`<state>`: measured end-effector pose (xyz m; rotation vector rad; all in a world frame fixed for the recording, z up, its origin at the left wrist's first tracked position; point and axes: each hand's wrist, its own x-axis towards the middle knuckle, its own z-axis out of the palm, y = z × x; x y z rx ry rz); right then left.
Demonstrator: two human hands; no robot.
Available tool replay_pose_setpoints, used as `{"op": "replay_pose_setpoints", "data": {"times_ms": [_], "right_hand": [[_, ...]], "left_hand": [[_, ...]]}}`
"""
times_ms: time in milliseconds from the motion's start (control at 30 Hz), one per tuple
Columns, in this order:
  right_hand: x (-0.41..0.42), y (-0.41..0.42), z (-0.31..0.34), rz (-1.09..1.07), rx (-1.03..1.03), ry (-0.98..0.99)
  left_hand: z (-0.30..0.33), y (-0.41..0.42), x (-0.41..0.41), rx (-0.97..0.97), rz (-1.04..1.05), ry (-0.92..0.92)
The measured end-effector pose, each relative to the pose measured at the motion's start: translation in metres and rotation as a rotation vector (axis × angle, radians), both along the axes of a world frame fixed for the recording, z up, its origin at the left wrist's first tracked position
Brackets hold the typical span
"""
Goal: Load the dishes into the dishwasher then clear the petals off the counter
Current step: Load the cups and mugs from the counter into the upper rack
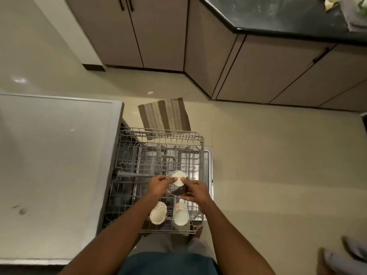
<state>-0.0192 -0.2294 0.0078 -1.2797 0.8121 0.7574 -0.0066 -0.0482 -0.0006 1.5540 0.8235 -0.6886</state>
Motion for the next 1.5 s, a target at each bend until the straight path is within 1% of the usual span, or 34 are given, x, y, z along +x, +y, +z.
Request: {"op": "replay_pose_setpoints", "data": {"times_ms": [133, 300, 567, 733, 833, 967, 1033, 1100, 1200, 1300, 1400, 1500], "right_hand": [[0.017, 0.017, -0.020, -0.061, -0.031, 0.038], [0.044, 0.030, -0.053, -0.107, -0.096, 0.064], [0.099, 0.040, -0.112, -0.162, -0.057, 0.017], [0.129, 0.039, -0.155, -0.179, -0.048, -0.027], [0.141, 0.034, -0.184, -0.150, -0.064, -0.026], [0.157, 0.028, -0.211, -0.090, -0.036, -0.055], [0.164, 0.027, -0.221, -0.055, -0.060, -0.074], [0.166, 0.026, -0.232, -0.023, -0.105, -0.106], [0.168, 0.028, -0.241, -0.002, -0.163, -0.156], [0.177, 0.033, -0.246, 0.028, -0.199, -0.158], [0.184, 0.038, -0.256, 0.082, -0.243, -0.139], [0.182, 0.038, -0.263, 0.084, -0.245, -0.118]], "left_hand": [[-0.022, 0.013, 0.025, -0.045, 0.003, 0.082], [-0.062, 0.026, 0.056, -0.050, 0.003, 0.149], [-0.113, 0.023, 0.118, -0.026, 0.041, 0.116], [-0.153, 0.010, 0.153, -0.021, 0.069, 0.127], [-0.178, -0.001, 0.172, -0.021, 0.083, 0.141], [-0.207, -0.013, 0.190, -0.050, 0.099, 0.148], [-0.218, -0.018, 0.196, -0.024, 0.089, 0.134], [-0.228, -0.021, 0.200, 0.034, 0.027, 0.097], [-0.234, -0.024, 0.204, 0.161, -0.064, 0.051], [-0.234, -0.026, 0.209, 0.305, -0.140, 0.027], [-0.239, -0.023, 0.208, 0.334, -0.127, 0.008], [-0.238, -0.025, 0.203, 0.373, -0.154, -0.029]]}}
